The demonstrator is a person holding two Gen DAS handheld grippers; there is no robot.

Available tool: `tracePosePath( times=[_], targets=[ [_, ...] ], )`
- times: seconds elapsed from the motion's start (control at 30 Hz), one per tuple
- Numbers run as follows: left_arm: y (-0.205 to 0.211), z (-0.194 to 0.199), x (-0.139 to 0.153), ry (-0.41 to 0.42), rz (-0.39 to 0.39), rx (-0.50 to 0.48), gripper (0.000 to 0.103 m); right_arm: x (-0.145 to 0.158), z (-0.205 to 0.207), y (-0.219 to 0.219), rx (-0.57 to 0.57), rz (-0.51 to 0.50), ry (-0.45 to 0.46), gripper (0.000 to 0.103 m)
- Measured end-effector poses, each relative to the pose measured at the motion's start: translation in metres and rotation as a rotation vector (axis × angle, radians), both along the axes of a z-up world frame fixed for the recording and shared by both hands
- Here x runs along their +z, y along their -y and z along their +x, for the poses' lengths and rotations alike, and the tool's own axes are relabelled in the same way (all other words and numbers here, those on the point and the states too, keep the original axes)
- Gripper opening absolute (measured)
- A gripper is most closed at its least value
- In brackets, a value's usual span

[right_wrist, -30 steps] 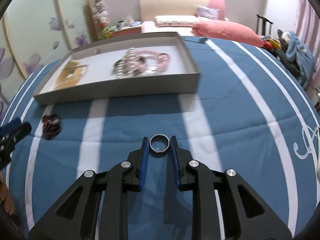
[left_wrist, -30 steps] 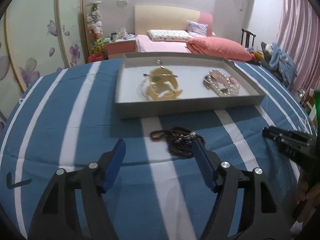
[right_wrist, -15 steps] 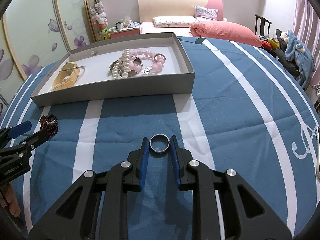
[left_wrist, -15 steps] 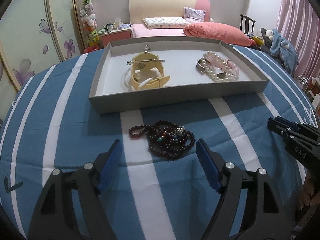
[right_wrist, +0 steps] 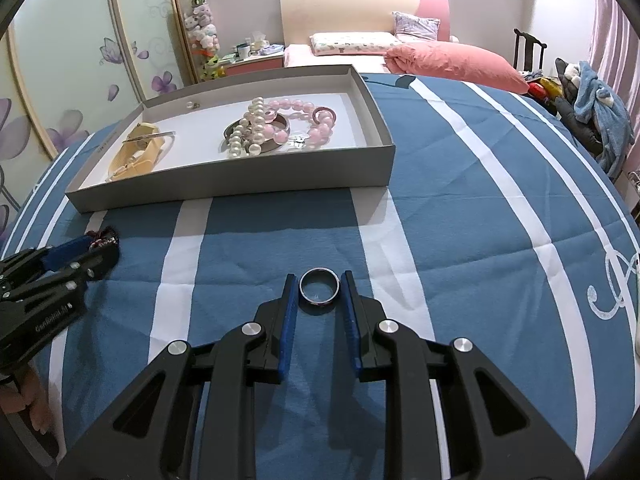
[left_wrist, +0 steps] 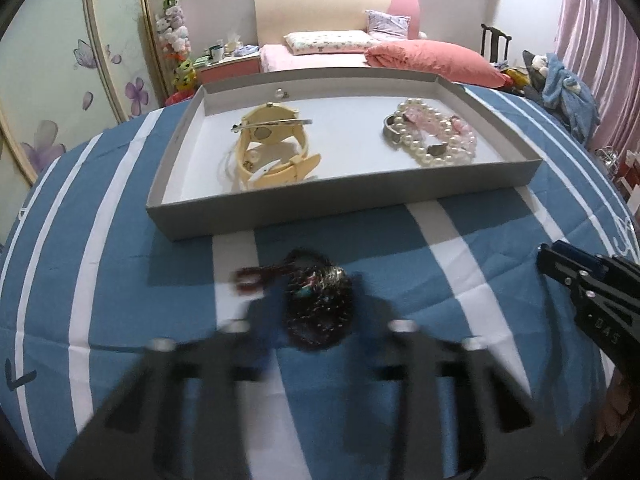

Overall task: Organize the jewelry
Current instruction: 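Grasp the silver ring with the right tool while the left tool grasps the dark garnet bracelet, then carry the ring and garnet bracelet over the grey tray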

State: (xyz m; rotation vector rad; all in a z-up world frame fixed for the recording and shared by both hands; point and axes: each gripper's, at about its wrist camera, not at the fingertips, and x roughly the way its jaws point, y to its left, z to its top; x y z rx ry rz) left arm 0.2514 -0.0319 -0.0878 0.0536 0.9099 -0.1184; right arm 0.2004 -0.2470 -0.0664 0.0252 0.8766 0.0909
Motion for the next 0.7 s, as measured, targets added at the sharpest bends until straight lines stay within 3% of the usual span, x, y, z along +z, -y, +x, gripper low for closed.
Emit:
tracePosePath(
  times=[0.23, 0.7],
  targets=[
    [-0.011, -0.01, 0.006, 0.032, -0.054, -0.009, 0.009, 0.0, 0.001, 0.001, 0.001, 0.013, 0.0, 0.023],
    [-0.029, -0.033, 0.022, 0.107, -0.095, 0.009, 0.009, 0.001, -0.003, -0.005, 0.052, 0.029, 0.008, 0.022]
  ],
)
